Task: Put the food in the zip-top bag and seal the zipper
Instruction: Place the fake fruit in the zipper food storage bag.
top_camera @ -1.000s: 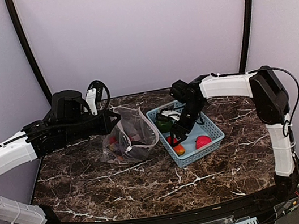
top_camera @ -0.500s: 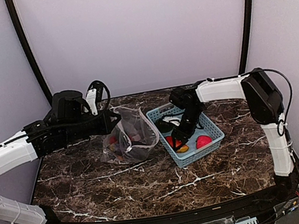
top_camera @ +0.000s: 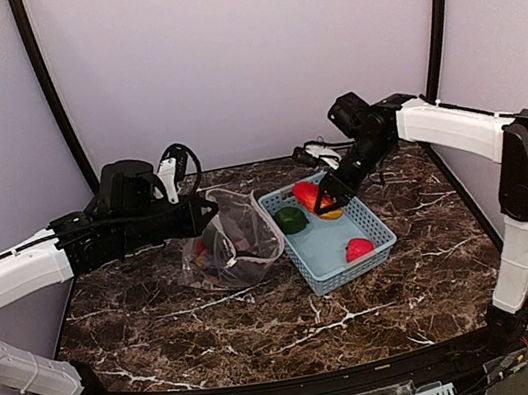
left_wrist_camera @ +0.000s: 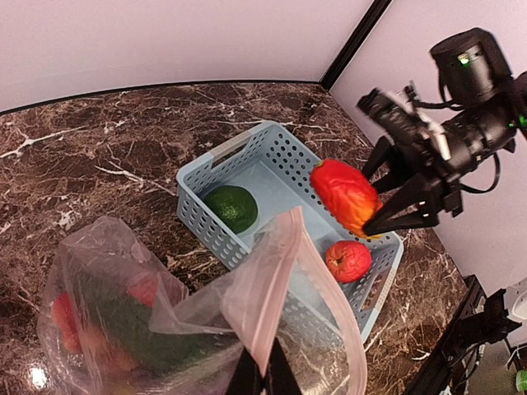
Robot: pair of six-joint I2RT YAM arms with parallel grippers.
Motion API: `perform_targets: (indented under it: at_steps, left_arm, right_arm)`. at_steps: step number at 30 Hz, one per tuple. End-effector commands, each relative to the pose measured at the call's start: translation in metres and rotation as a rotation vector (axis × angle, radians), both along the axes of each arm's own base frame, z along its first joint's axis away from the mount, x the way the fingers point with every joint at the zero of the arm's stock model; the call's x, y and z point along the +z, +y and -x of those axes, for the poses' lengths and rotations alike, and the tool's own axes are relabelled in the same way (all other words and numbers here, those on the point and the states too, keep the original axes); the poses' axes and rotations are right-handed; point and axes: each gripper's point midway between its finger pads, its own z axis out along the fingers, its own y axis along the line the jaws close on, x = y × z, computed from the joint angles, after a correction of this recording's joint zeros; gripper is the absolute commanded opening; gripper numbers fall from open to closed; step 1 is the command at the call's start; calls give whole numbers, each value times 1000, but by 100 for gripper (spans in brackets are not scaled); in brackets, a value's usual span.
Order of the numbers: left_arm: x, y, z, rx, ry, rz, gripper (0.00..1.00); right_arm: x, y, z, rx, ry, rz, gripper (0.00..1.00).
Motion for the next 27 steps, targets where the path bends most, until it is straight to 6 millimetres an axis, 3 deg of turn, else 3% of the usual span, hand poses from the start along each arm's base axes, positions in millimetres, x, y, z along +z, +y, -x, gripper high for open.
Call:
perform_targets:
  at_steps: [1, 4, 8, 11, 17, 27]
  left_arm:
    - [-9, -1, -5, 16, 8, 2, 1]
    - [-11, -3, -8, 22, 11, 4, 1]
    - [-13, -7, -9, 18, 18, 28, 1]
    - [-14, -7, -8, 15, 22, 35, 1]
    - [-4, -5, -8, 19, -5, 33, 1]
    - [6, -10, -8, -22, -52, 35, 1]
  right_arm:
    - [71, 19, 27, 133, -73, -210, 42]
    - [92, 30, 46, 197, -58, -286, 41]
    - [103, 49, 68, 278, -38, -368, 40]
    - [110, 67, 73, 317, -45, -417, 40]
    - [90, 103, 74, 333, 74, -389, 40]
    - [55, 134, 69, 259, 192, -306, 42]
